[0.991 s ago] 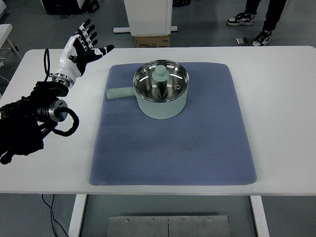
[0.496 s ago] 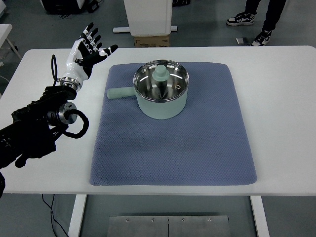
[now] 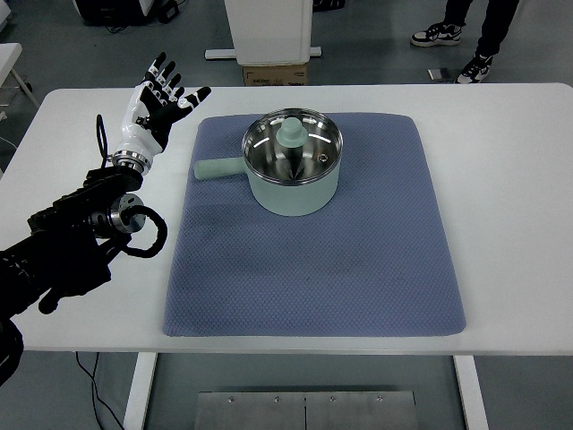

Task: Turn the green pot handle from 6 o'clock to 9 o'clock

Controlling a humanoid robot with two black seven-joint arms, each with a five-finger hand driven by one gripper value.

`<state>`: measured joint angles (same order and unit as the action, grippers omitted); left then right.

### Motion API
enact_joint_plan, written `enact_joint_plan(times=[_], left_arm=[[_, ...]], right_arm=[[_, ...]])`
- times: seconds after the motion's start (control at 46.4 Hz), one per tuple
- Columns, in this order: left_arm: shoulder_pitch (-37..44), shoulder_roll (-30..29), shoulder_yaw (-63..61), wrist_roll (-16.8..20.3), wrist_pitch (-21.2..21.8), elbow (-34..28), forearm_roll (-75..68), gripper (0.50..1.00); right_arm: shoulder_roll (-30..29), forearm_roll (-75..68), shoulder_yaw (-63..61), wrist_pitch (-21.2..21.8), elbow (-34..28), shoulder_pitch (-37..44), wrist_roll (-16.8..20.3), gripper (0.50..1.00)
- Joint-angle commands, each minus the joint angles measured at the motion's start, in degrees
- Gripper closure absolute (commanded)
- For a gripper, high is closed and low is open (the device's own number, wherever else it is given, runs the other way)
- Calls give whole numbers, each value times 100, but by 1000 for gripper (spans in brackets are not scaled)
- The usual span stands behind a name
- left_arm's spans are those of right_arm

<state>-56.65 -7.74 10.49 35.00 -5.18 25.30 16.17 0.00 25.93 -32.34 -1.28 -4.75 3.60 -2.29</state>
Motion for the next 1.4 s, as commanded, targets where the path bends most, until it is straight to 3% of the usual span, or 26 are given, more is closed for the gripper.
enact_joint_plan(times=[0.0,1.379], left_arm=[[22,0,15,0,-35,2,0,500],[304,159,419,0,-88,-148,-18,500]], right_arm=[[0,0,0,5,0,0,0,500],[0,0,0,-4,0,0,0,500]])
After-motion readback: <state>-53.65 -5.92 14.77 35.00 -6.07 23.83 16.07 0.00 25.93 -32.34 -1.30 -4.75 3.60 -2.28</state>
